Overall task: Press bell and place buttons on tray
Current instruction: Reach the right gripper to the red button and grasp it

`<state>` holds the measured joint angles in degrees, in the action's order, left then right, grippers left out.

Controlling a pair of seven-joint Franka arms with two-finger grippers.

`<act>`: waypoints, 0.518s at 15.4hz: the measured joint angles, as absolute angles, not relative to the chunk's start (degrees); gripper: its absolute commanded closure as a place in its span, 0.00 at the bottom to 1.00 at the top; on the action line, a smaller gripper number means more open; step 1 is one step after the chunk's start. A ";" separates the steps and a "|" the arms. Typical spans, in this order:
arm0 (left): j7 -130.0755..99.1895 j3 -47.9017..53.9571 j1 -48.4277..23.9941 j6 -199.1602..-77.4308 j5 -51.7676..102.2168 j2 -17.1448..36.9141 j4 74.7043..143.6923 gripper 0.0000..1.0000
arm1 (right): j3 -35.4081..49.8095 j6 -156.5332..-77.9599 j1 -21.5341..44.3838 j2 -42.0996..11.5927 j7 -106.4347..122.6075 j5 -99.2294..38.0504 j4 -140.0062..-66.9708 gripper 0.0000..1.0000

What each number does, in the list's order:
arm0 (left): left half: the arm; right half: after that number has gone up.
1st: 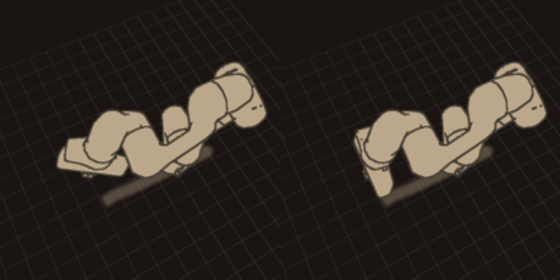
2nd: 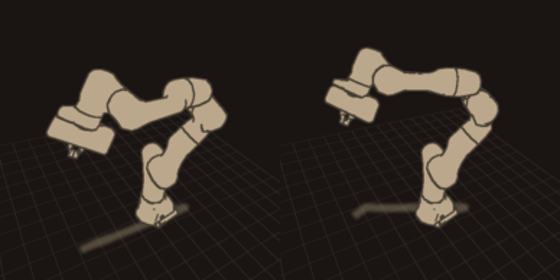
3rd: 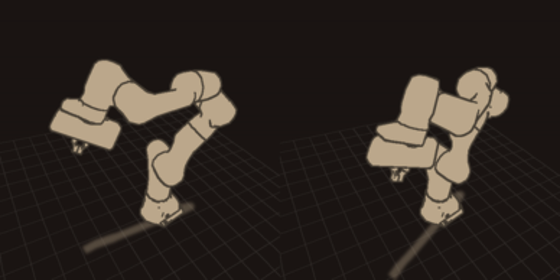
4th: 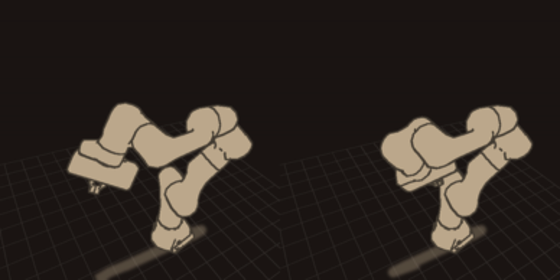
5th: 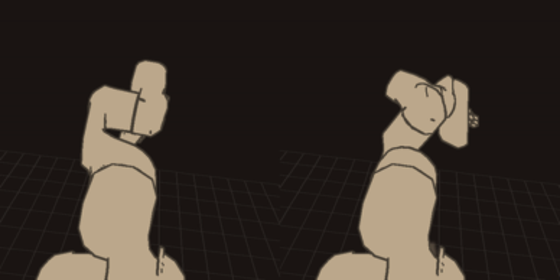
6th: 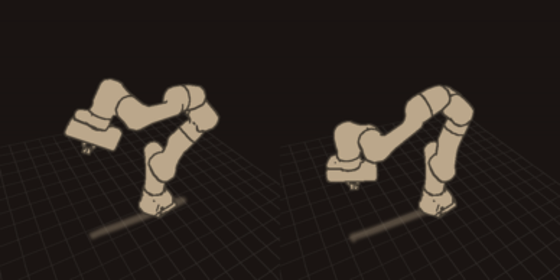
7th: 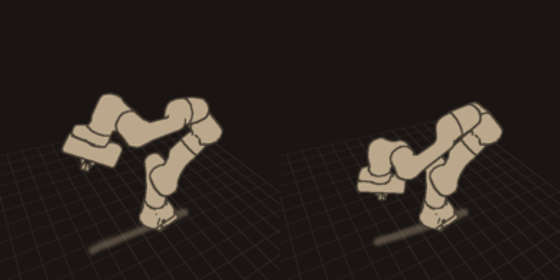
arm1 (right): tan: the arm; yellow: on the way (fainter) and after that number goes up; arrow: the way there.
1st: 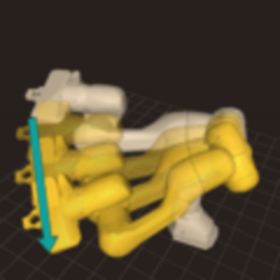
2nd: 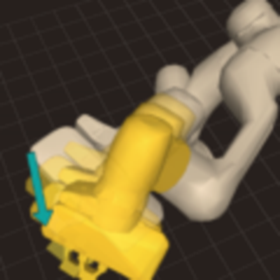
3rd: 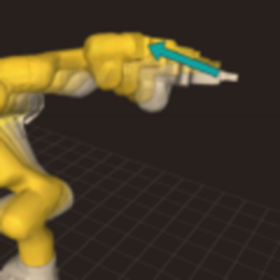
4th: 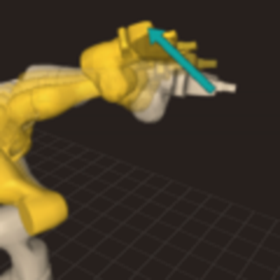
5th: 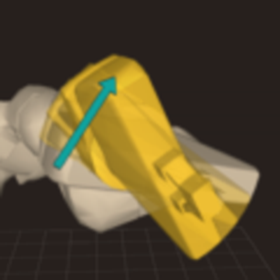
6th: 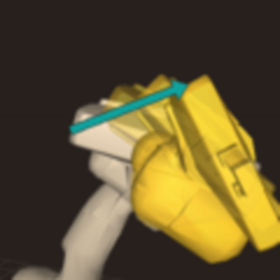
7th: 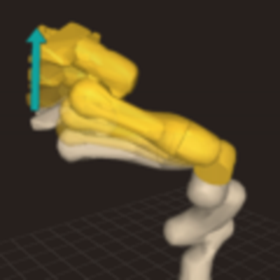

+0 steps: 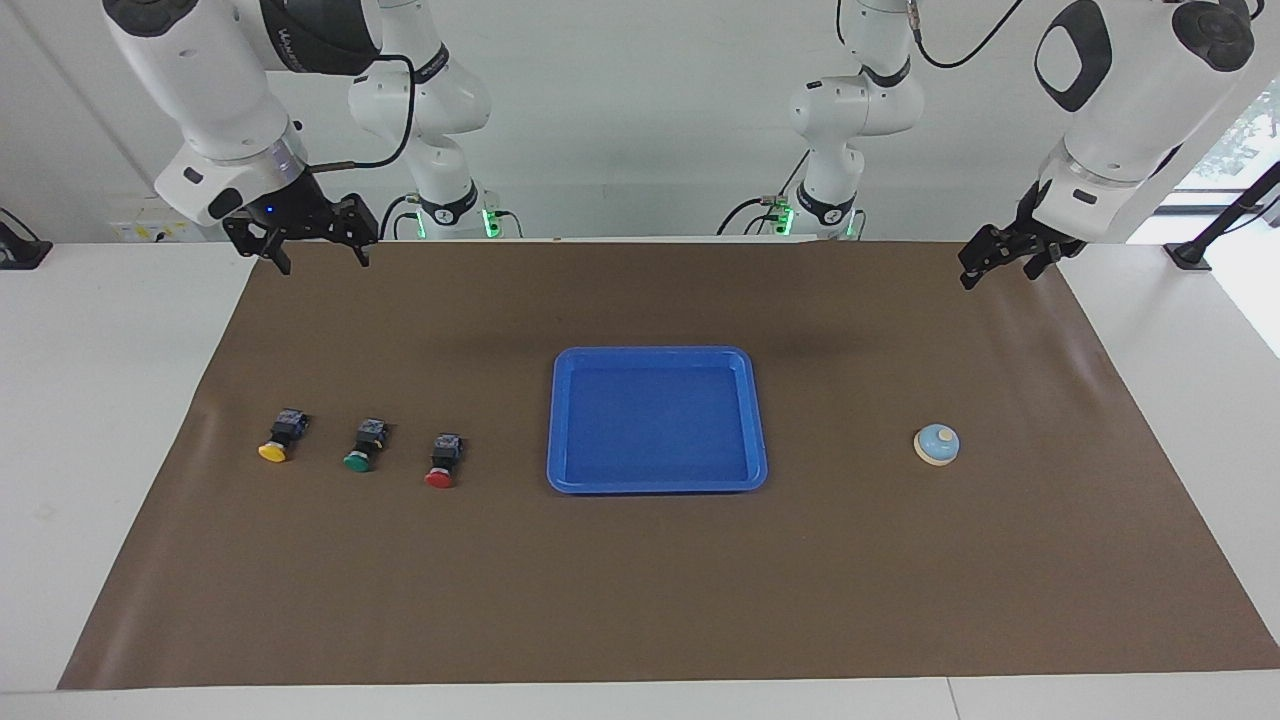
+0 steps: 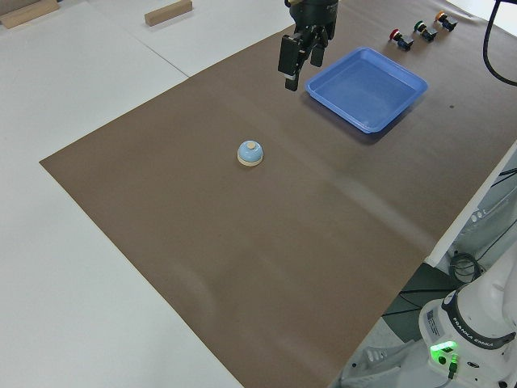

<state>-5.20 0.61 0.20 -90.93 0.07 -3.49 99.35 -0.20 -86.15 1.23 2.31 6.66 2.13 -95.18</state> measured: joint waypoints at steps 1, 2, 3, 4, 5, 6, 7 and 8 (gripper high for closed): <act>-5.20 0.61 0.20 -90.92 0.07 -3.49 99.35 0.00 | -0.07 -87.48 1.31 2.42 5.64 2.12 -95.84 0.00; -5.20 0.61 0.20 -90.92 0.07 -3.49 99.35 0.00 | 0.12 -89.04 1.48 2.60 4.48 2.11 -97.00 0.00; -5.20 0.60 0.20 -90.92 0.07 -3.49 99.35 0.00 | 0.22 -90.88 1.97 2.86 3.03 2.11 -98.65 0.00; -5.21 0.54 0.22 -90.92 0.07 -3.49 99.35 0.00 | 0.28 -92.81 2.62 3.11 1.18 2.11 -100.53 0.00; -5.21 0.42 0.26 -90.92 0.07 -3.49 99.35 0.00 | 0.33 -94.62 3.38 3.20 -0.93 2.10 -102.36 0.00; -5.21 0.23 0.30 -90.92 0.07 -3.49 99.35 0.00 | 0.38 -96.45 4.19 3.14 -3.26 2.10 -104.13 0.00; -5.21 0.05 0.32 -90.92 0.07 -3.49 99.35 0.00 | 0.43 -98.47 4.87 2.88 -5.41 2.10 -105.82 0.00; -5.21 -0.06 0.33 -90.92 0.07 -3.49 99.35 0.00 | 0.48 -100.78 5.45 2.27 -7.28 2.10 -107.42 0.00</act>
<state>-5.21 -0.06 0.33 -90.92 0.07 -3.49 99.35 0.48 -100.78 5.45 2.27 -7.28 2.10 -107.42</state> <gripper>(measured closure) 0.000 0.000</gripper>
